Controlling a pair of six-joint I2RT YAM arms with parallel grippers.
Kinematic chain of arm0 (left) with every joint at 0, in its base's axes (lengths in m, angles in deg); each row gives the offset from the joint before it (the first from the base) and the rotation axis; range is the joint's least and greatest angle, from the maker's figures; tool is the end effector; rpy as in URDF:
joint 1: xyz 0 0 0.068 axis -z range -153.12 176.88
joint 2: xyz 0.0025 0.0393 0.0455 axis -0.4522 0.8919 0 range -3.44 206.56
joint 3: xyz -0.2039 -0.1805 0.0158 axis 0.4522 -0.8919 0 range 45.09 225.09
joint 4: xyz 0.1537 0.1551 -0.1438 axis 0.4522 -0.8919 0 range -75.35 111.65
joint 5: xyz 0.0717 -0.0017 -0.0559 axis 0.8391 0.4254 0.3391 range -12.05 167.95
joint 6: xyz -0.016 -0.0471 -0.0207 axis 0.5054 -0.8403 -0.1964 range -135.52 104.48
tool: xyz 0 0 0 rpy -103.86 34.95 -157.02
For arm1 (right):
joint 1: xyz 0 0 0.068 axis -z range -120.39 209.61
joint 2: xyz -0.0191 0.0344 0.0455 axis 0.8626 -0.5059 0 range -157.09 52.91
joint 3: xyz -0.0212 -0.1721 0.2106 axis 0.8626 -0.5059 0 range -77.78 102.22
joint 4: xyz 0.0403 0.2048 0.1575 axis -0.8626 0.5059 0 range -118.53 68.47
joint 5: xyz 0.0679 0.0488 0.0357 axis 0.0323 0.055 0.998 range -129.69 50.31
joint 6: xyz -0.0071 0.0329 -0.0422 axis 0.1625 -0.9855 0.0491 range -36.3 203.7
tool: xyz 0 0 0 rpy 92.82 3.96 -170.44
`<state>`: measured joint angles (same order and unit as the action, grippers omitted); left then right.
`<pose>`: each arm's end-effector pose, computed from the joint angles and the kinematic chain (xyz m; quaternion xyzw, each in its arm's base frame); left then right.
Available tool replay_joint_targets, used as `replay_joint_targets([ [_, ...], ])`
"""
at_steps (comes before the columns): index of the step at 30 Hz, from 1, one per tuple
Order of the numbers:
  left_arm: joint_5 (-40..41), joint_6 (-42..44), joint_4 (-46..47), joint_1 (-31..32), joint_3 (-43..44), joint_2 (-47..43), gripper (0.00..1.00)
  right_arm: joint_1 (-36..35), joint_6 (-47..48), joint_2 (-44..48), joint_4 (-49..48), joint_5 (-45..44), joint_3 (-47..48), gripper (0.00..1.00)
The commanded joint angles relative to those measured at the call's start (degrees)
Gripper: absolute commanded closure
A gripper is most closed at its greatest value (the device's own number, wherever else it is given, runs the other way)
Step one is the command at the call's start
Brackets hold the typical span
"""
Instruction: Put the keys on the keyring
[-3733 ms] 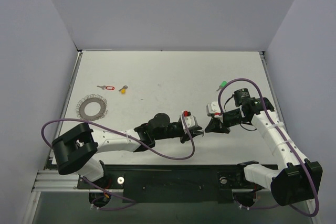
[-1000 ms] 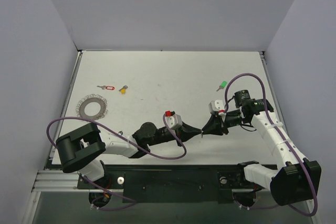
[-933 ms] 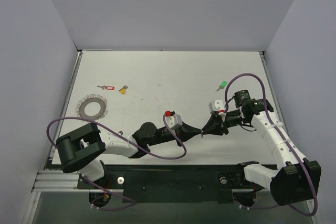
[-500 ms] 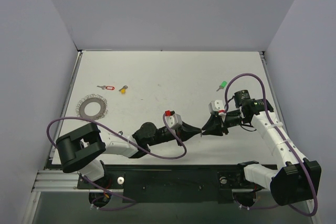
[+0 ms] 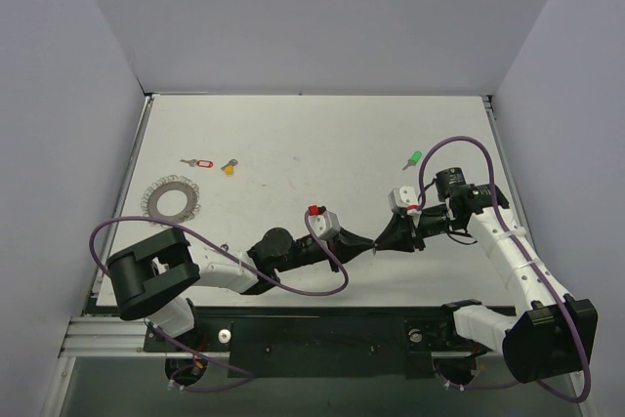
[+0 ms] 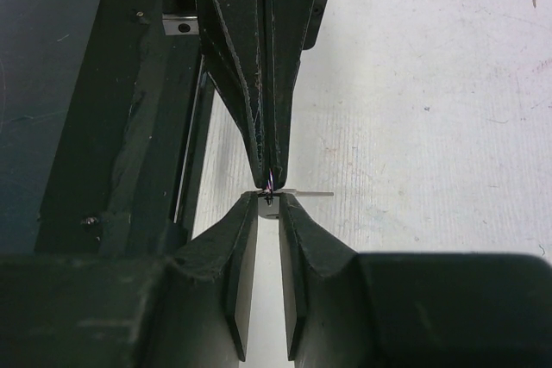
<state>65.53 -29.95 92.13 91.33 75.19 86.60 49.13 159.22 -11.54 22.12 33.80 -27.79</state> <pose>0.1233 -0.2755 0.2154 0.3440 0.5407 -0.5391 0.5466 0.1844 0.0689 0.2723 -0.6280 0.4843 0.3998 0.4597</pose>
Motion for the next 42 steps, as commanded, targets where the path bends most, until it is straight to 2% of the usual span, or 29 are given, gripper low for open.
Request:
replay_joint_targets([
  [1, -0.67, -0.77, 2.82, 0.33, 1.62, 0.49, 1.00, 0.29, 1.64, 0.64, 1.91, 3.85, 1.07, 0.89],
  [7, -0.85, -0.86, 2.74, 0.33, 1.71, 0.75, 1.00, 0.11, 0.94, 0.72, 2.17, 3.94, 1.24, 1.00],
  [18, -1.02, -1.38, 2.47, 0.33, 1.80, 0.84, 1.00, -1.03, -0.29, 0.55, 4.01, 0.51, 3.09, 1.00],
  [20, -1.02, -1.56, 1.95, 0.33, 1.80, 0.58, 0.92, -1.12, -0.12, 0.55, 4.63, -0.10, 3.44, 1.00],
  [22, -0.93, -1.82, 1.77, 0.33, 1.62, 0.31, 0.77, -1.21, -0.20, 0.55, 5.07, -0.81, 3.88, 1.00],
  [26, 0.38, -1.74, 0.63, 0.24, 0.48, -1.53, 0.57, -1.30, -0.03, 0.46, 5.77, -3.52, 4.40, 1.00],
  [30, 2.23, 0.90, -4.54, 0.24, -1.36, -6.44, 0.46, -1.38, 1.02, 0.37, 7.61, -8.09, 5.55, 1.00],
  [33, 3.28, 4.92, -15.49, 0.24, -0.23, -11.45, 0.44, -2.35, 3.66, 0.29, 10.60, -13.89, 6.95, 1.00],
  [34, 3.63, 7.82, -18.33, 0.33, 0.47, -12.07, 0.36, -2.61, 3.66, 0.20, 10.78, -16.95, 7.22, 1.00],
  [35, 3.90, 9.41, -26.97, 0.33, 3.26, -13.12, 0.25, -2.88, 3.23, 0.20, 11.04, -18.29, 7.65, 1.00],
  [36, 4.86, 12.04, -36.20, 0.59, 4.77, -13.31, 0.23, -3.05, 2.79, 0.20, 11.05, -20.82, 8.09, 1.00],
  [38, 6.18, 14.08, -43.54, 0.77, 8.91, -12.79, 0.22, -3.32, 0.07, -0.06, 10.96, -23.82, 8.80, 1.00],
  [42, 7.32, 19.87, -41.84, 2.08, 8.92, -11.99, 0.21, -3.93, -1.69, -0.86, 11.13, -26.82, 9.85, 1.00],
])
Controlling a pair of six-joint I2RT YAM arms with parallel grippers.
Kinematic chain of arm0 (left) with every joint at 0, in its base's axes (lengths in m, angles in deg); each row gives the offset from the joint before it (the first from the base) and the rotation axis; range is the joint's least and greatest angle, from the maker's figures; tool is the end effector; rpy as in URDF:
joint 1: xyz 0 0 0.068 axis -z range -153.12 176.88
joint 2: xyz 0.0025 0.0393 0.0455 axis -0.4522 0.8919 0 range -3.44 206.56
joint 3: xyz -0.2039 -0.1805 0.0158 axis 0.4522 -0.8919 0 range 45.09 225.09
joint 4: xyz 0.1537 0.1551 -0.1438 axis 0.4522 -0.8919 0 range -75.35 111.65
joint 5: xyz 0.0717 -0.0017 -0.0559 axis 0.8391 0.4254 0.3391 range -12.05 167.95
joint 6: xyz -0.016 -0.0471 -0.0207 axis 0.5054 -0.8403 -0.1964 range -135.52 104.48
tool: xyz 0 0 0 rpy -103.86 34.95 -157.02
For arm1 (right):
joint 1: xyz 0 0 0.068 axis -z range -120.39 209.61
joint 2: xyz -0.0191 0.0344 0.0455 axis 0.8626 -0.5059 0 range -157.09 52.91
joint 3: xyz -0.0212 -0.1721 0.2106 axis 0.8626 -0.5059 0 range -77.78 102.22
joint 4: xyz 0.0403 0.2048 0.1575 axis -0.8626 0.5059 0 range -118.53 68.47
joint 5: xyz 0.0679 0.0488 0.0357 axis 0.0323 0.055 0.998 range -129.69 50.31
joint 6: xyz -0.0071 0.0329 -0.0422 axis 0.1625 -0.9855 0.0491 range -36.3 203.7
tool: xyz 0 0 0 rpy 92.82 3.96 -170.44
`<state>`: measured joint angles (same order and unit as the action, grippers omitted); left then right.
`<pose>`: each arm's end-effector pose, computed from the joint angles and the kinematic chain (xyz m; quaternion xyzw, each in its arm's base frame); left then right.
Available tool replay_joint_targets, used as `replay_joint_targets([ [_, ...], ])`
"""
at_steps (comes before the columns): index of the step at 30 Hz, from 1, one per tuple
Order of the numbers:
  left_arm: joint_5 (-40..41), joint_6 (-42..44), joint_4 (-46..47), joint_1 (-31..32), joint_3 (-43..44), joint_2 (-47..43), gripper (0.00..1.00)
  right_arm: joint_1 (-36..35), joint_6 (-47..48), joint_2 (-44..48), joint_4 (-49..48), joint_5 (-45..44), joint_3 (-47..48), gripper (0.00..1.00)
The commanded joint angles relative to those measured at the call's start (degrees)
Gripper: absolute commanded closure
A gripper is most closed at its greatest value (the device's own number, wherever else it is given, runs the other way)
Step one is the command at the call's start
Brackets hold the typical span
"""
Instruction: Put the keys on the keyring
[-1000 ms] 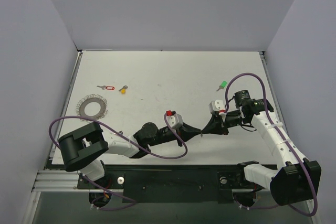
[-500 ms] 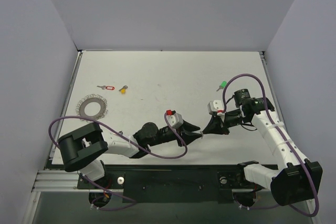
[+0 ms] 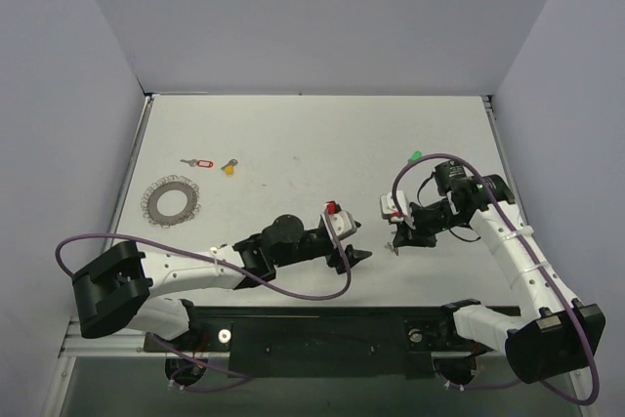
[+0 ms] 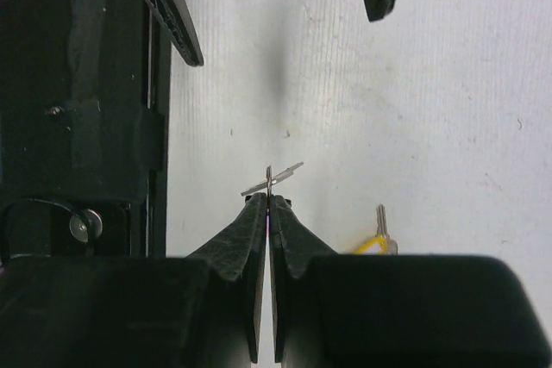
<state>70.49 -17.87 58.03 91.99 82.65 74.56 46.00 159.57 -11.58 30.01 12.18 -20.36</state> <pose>0.1219 -0.2736 0.2507 0.4180 0.6003 -0.4173 0.5393 0.1844 0.0736 0.2937 -0.6844 0.5593 0.2677 0.3836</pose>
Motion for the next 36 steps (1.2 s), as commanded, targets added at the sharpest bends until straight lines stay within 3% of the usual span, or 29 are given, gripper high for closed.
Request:
replay_joint_targets([
  [1, 2.80, 8.23, -7.12, 1.61, 1.55, 0.57, 0.21, -0.98, -2.48, -1.16, 3.33, -5.99, 2.51, 1.00],
  [9, 5.53, 11.75, 3.94, 4.16, 2.34, 5.85, 0.25, -3.71, -4.16, -3.80, 3.42, -8.37, 3.30, 1.00],
  [21, 4.57, 7.54, 16.52, 4.51, 1.90, 11.74, 0.54, -4.59, -4.16, -4.51, 3.24, -6.88, 3.13, 1.00],
  [24, 3.25, 6.40, 17.84, 4.51, 2.43, 12.88, 0.67, -4.59, -4.07, -4.42, 3.33, -6.53, 3.13, 1.00],
  [36, 0.78, 3.49, 20.75, 4.60, 3.66, 15.34, 0.67, -4.50, -3.98, -4.42, 3.33, -5.39, 3.13, 1.00],
])
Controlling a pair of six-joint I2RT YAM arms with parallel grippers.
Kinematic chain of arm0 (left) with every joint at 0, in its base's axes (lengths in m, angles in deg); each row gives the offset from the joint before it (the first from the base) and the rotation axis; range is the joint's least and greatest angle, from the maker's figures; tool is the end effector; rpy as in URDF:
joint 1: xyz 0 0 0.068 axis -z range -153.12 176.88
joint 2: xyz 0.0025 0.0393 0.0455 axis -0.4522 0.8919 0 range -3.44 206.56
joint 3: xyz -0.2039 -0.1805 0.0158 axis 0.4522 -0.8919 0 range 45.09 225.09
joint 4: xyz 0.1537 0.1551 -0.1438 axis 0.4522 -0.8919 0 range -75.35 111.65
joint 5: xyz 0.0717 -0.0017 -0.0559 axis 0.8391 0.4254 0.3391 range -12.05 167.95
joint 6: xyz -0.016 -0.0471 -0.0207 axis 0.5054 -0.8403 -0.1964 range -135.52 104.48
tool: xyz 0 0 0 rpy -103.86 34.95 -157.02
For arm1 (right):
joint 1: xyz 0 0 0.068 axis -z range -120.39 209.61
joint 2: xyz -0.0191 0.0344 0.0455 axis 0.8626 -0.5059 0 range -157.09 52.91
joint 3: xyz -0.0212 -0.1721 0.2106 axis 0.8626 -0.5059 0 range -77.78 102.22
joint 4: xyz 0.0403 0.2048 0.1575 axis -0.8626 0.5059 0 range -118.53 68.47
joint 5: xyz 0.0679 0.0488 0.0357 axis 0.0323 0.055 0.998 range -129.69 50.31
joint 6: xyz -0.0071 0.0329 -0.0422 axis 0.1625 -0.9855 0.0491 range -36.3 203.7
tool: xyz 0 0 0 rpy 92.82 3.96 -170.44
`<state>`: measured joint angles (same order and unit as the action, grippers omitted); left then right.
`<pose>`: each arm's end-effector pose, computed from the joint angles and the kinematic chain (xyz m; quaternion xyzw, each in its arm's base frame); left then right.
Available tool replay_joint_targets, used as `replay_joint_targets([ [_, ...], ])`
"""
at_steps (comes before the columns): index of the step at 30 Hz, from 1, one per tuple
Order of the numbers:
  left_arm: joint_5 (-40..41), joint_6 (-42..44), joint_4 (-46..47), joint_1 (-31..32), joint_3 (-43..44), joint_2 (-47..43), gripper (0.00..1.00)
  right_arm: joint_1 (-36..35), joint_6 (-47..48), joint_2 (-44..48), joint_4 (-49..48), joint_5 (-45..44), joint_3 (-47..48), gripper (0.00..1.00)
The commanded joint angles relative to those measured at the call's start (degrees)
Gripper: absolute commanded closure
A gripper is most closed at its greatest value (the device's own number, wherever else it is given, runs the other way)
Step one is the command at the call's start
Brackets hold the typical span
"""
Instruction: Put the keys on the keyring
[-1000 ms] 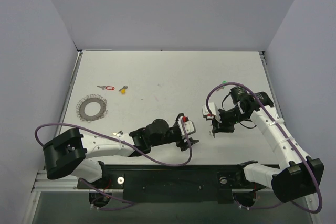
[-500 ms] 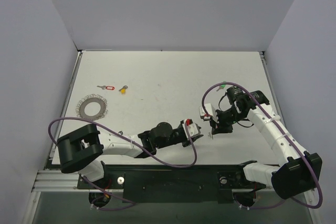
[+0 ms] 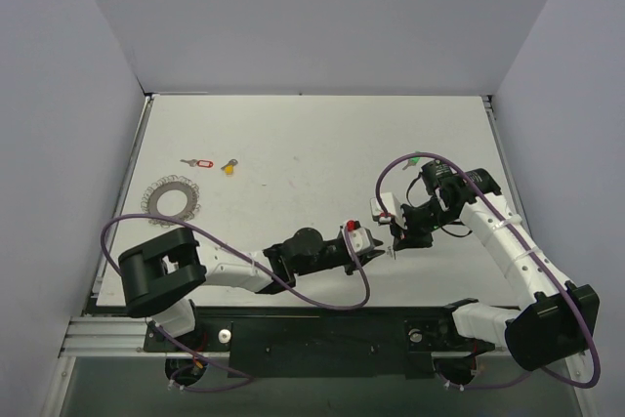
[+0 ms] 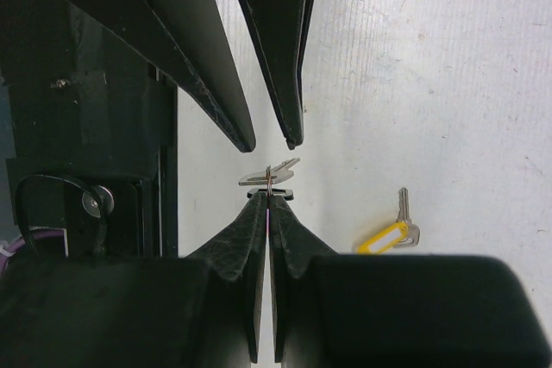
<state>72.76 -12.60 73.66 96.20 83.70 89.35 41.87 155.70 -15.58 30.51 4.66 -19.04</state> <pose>0.1151 -0.3138 0.2095 0.4495 0.5628 -0.4067 0.5619 0.1932 0.0880 0.2840 -0.6914 0.5960 0.2525 0.3209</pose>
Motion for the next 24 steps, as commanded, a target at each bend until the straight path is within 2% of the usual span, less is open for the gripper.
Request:
replay_joint_targets([
  [1, -1.49, -1.78, 5.21, 0.38, 2.87, 0.81, 0.67, -0.46, -0.11, -0.33, 2.74, 2.05, 1.82, 1.00],
  [19, -1.14, -1.42, 5.03, 0.91, 4.28, 2.66, 0.69, -0.46, -0.03, -0.24, 2.92, 3.10, 1.82, 1.00],
  [24, -1.23, -1.25, 4.94, 0.91, 4.46, 2.57, 0.73, -0.46, 0.24, -0.33, 3.00, 3.19, 1.73, 1.00],
])
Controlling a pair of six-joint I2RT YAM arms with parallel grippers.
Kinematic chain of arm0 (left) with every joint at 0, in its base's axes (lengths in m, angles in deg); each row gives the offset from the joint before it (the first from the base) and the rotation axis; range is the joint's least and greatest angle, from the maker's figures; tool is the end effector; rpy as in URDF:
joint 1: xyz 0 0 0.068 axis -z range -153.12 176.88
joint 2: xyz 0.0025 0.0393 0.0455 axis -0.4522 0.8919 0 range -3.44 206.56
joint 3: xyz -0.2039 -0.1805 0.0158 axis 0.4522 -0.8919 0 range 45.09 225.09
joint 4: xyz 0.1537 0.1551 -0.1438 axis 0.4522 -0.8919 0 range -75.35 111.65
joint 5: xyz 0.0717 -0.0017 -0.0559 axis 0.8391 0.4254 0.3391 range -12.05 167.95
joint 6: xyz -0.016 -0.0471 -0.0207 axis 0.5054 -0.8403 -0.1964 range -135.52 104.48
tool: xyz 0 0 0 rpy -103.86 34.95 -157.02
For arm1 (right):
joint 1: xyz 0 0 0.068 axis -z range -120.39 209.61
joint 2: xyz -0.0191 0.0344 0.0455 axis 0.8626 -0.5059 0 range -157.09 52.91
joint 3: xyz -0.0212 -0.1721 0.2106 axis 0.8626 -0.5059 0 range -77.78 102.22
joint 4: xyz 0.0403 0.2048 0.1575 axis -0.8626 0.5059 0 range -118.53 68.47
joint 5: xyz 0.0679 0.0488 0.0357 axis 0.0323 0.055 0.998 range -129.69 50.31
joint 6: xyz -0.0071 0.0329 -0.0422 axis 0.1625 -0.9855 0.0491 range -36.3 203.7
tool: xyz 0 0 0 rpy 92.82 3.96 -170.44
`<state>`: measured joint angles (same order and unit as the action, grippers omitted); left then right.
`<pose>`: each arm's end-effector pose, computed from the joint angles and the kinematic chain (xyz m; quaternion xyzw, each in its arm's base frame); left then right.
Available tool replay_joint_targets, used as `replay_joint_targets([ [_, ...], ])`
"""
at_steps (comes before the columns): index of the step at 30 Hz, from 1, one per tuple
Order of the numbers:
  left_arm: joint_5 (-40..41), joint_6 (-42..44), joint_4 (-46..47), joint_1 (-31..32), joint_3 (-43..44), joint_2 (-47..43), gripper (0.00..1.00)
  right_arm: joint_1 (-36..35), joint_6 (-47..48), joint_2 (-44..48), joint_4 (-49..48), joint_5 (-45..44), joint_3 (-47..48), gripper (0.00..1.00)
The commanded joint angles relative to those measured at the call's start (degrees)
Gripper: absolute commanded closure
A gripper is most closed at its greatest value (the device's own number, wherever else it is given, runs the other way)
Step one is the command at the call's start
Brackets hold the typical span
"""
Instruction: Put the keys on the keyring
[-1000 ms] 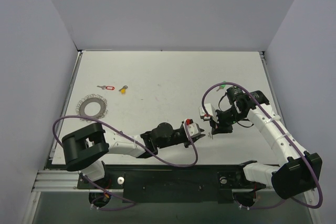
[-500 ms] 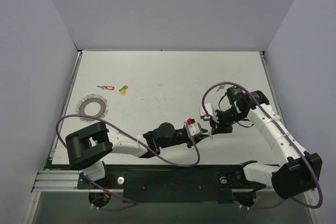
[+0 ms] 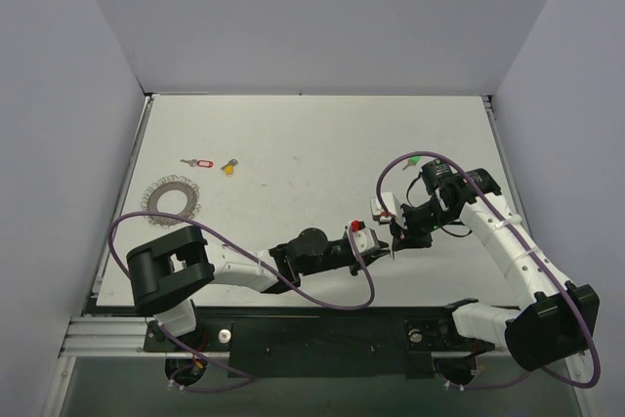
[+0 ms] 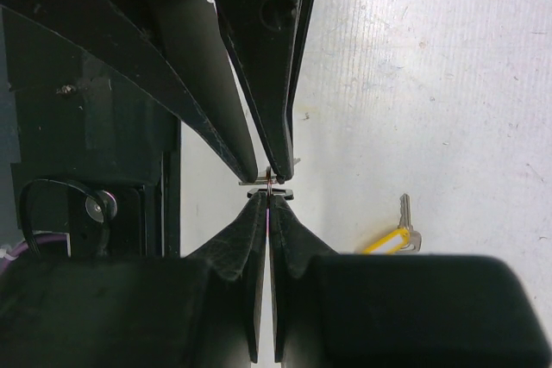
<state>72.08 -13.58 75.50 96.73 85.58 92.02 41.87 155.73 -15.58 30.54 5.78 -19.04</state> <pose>0.1152 -0.3244 0.2080 0.4471 0.5566 -0.4209 0.5596 0.1929 0.0884 0.2844 -0.6901 0.5922 0.2607 0.3242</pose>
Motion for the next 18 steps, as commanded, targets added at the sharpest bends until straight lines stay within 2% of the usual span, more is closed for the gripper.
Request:
replay_joint_targets([
  [1, -0.55, -0.18, 2.93, 0.38, 2.58, -0.01, 0.74, -0.46, 0.13, -0.24, 2.90, 2.16, 1.64, 1.00],
  [7, -0.64, -0.26, 2.58, 0.38, 2.75, 0.08, 0.84, -0.46, 0.48, -0.24, 3.25, 2.25, 1.64, 1.00],
  [8, -0.72, -0.26, 2.41, 0.38, 2.67, 0.08, 0.90, -0.46, 0.57, -0.15, 3.33, 2.43, 1.73, 1.00],
  [9, -0.72, -0.18, 2.06, 0.47, 2.84, -0.01, 1.00, -0.46, 0.74, -0.24, 3.42, 2.43, 1.82, 1.00],
  [18, 1.21, -1.58, 6.09, 0.38, 0.73, -0.63, 1.00, -0.28, 1.80, 0.02, 3.69, 3.22, 1.55, 1.00],
])
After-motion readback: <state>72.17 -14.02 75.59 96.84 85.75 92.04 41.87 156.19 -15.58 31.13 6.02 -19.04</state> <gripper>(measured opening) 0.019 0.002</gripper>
